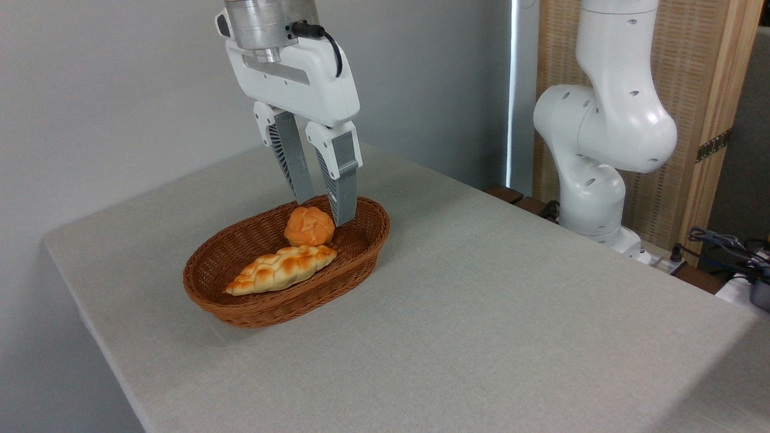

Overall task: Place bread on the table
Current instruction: 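Lower the open gripper into the basket onto the long glazed roll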

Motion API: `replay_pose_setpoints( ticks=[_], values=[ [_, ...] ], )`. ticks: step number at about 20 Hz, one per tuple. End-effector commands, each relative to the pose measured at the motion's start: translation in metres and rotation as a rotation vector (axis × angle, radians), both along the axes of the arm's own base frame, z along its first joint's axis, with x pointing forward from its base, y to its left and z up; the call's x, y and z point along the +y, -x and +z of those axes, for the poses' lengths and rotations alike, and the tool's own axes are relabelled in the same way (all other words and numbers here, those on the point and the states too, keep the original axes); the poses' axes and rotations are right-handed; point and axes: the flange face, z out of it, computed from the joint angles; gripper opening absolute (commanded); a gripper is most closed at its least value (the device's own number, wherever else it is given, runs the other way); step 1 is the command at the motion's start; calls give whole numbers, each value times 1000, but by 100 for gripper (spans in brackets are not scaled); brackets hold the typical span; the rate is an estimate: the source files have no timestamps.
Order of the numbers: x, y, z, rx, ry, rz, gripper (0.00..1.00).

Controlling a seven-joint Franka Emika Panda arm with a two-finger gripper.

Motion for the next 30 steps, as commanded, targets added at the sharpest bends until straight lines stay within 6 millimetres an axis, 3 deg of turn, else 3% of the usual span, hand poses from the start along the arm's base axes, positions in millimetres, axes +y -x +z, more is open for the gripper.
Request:
replay_pose_setpoints(
  ticks=[1, 12, 16, 17, 21, 25, 30],
  values=[
    [-4, 0, -4, -6, 30, -8, 100],
    [-3, 3, 1, -15, 33, -7, 100],
    [-20, 13, -15, -44, 150, 4, 100],
    [-33, 14, -18, -40, 184, -3, 100],
    [-88, 15, -45, -66, 223, -72, 100],
    [-122, 3, -90, -56, 221, -119, 100],
    [-123, -7, -141, -82, 213, -117, 100]
  ],
)
